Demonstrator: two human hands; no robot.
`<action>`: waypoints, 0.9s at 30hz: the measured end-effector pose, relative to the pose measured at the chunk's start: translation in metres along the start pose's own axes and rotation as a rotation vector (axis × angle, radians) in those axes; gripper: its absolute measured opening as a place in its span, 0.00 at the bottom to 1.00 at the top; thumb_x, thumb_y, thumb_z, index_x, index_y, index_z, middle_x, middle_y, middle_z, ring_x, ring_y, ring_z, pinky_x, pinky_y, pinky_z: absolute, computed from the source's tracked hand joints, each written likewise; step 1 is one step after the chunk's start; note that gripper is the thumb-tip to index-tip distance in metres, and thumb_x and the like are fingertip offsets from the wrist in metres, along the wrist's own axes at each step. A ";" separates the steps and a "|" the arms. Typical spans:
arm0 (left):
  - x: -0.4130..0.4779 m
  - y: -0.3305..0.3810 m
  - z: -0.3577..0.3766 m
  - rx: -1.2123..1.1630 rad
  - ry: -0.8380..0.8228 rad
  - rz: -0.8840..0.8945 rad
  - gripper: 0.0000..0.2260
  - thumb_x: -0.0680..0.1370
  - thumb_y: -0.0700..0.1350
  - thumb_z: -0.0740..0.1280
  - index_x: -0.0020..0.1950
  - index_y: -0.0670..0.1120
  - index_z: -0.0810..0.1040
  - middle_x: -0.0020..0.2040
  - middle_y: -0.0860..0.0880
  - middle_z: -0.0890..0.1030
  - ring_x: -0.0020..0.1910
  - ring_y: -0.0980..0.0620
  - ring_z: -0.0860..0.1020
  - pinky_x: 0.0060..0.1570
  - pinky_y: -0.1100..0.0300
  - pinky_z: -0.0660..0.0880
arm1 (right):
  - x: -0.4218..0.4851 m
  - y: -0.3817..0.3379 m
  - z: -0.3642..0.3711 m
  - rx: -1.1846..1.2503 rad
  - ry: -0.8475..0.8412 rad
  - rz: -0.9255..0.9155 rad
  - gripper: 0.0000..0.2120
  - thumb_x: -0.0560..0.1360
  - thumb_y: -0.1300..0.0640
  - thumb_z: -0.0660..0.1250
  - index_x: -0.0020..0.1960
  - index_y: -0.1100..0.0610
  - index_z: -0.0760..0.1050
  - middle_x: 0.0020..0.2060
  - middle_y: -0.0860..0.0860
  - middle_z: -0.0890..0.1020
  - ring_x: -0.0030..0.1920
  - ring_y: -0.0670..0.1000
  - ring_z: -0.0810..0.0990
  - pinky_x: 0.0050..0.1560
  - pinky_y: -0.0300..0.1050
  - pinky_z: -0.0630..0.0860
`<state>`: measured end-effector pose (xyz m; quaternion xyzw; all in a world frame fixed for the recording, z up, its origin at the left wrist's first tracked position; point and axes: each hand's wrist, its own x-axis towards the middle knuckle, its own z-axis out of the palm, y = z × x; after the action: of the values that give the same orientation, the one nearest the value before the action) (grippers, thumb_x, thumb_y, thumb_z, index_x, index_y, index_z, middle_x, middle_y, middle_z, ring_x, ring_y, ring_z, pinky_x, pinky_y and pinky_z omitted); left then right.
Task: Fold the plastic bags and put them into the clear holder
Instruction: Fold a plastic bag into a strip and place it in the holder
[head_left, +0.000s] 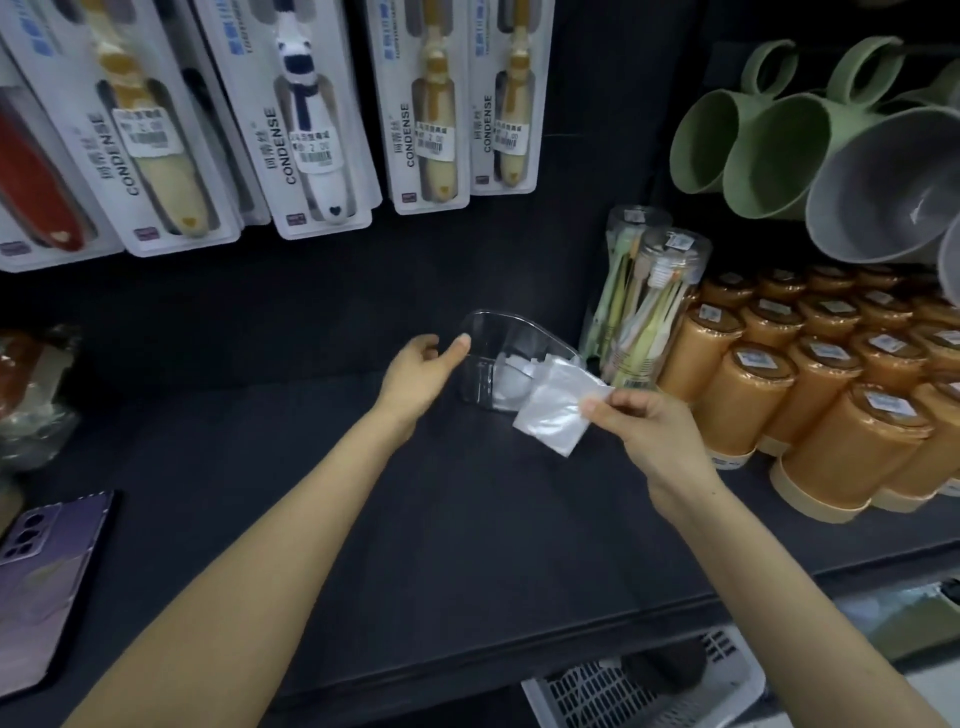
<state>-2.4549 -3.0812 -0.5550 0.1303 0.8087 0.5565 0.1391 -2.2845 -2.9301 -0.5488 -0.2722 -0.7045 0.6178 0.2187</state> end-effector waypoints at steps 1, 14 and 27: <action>0.008 0.005 0.004 -0.034 -0.032 -0.031 0.30 0.77 0.57 0.66 0.74 0.43 0.66 0.69 0.45 0.72 0.67 0.48 0.72 0.67 0.53 0.69 | 0.005 -0.002 -0.001 0.001 0.004 0.020 0.09 0.73 0.60 0.72 0.35 0.56 0.80 0.32 0.45 0.81 0.37 0.40 0.78 0.44 0.33 0.74; -0.019 -0.008 0.006 -0.281 -0.228 0.118 0.15 0.79 0.36 0.65 0.52 0.58 0.72 0.43 0.68 0.79 0.42 0.76 0.76 0.50 0.75 0.74 | 0.056 -0.016 0.029 0.048 0.054 0.195 0.09 0.67 0.62 0.78 0.39 0.58 0.77 0.41 0.53 0.81 0.44 0.48 0.78 0.36 0.32 0.73; -0.096 -0.050 -0.005 -0.298 -0.060 0.221 0.25 0.76 0.37 0.69 0.69 0.54 0.67 0.59 0.66 0.74 0.61 0.69 0.73 0.54 0.75 0.71 | -0.003 0.017 0.061 -0.884 0.386 -0.475 0.05 0.58 0.63 0.74 0.27 0.55 0.79 0.27 0.52 0.76 0.29 0.57 0.74 0.34 0.44 0.69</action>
<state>-2.3707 -3.1384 -0.5926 0.2127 0.6935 0.6780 0.1189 -2.3202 -2.9764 -0.5742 -0.2804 -0.8865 0.1346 0.3426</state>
